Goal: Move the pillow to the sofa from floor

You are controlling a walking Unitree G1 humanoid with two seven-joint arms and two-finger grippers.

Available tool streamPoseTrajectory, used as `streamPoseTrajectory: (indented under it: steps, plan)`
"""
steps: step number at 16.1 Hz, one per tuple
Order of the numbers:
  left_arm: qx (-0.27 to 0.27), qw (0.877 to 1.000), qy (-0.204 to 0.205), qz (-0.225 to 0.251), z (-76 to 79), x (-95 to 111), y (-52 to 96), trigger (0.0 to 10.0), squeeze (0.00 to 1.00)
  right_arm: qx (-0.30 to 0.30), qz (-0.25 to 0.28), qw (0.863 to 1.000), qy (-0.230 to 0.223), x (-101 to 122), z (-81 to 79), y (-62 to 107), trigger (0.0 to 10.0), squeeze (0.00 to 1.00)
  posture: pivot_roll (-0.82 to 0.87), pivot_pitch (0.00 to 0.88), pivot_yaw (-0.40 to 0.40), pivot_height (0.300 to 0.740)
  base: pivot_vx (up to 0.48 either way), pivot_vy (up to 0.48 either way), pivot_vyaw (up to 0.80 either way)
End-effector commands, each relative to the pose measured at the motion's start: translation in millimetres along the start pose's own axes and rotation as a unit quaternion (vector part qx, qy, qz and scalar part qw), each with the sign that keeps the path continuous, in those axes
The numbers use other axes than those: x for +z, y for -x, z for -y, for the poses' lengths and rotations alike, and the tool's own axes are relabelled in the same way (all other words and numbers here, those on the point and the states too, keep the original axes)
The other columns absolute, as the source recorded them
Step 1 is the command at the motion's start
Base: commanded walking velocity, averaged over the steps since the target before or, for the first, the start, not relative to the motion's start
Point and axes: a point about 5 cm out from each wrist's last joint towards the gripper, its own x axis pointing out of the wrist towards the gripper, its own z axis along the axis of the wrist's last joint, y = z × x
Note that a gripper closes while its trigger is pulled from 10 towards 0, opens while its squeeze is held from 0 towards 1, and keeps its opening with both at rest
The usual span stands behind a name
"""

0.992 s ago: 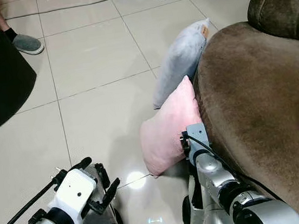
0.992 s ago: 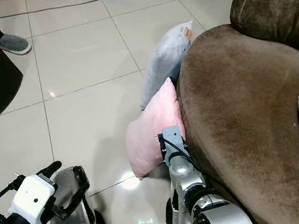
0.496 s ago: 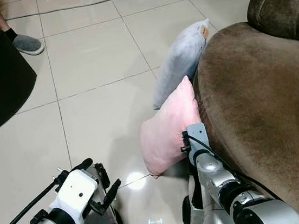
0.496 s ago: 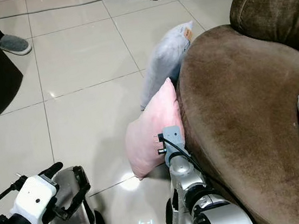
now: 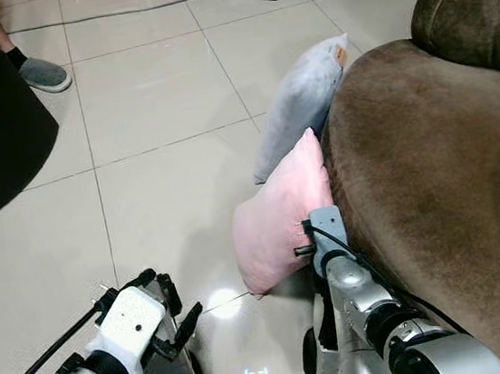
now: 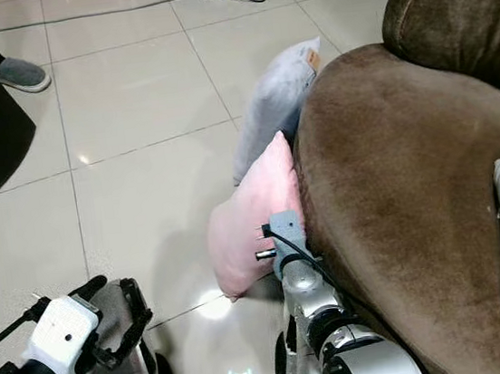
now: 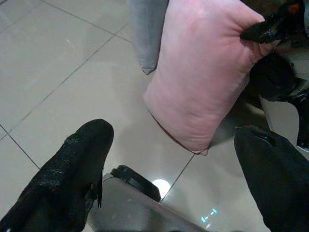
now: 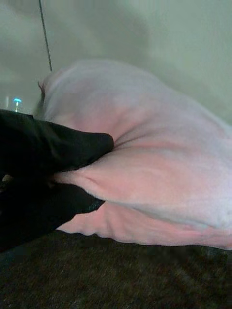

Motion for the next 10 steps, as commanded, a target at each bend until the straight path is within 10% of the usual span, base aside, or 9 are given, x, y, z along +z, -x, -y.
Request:
streamPoseTrajectory:
  steps: [1, 5, 7, 8, 9, 10]
  plan:
    - [0.01, 1.0, -0.003, 0.005, -2.2, 0.7, -3.3, 10.0, 0.86, 0.056, 0.013, 0.998, -0.024, 3.3, -12.8, 1.4, 0.0, 0.0, 0.12, 0.131, -0.107, 0.476, 0.0, 0.0, 0.0]
    - [0.062, 0.998, 0.02, 0.02, -18.6, 3.2, -2.9, 10.0, 0.86, 0.191, 0.121, 0.972, -0.058, 36.1, -27.1, 13.8, 0.0, 0.0, 0.12, 0.036, -0.124, 0.476, 0.0, 0.0, 0.0]
    - [0.114, 0.992, 0.041, 0.035, -30.6, 6.3, -0.3, 10.0, 0.85, 0.215, 0.242, 0.942, -0.093, 86.5, -9.3, 47.6, 0.0, 0.0, 0.09, 0.0, -0.107, 0.476, 0.0, 0.0, 0.0]
    - [0.119, 0.991, 0.039, 0.04, -31.7, 8.9, -0.6, 10.0, 0.84, 0.204, 0.249, 0.943, -0.09, 94.1, -3.9, 54.4, 7.2, 0.0, 0.07, 0.0, -0.097, 0.476, 0.0, 0.0, 0.0]
    - [0.13, 0.989, 0.034, 0.057, -32.9, 18.2, -0.9, 10.0, 0.83, 0.192, 0.271, 0.939, -0.094, 107.4, 6.6, 70.8, 10.0, 0.0, 0.06, 0.0, -0.089, 0.476, 0.0, 0.0, 0.0]
    - [0.151, 0.985, 0.03, 0.075, -37.0, 27.3, -2.6, 10.0, 0.82, 0.172, 0.29, 0.937, -0.091, 118.1, 16.0, 87.3, 10.0, 0.0, 0.07, 0.0, -0.1, 0.476, 0.0, 0.0, 0.0]
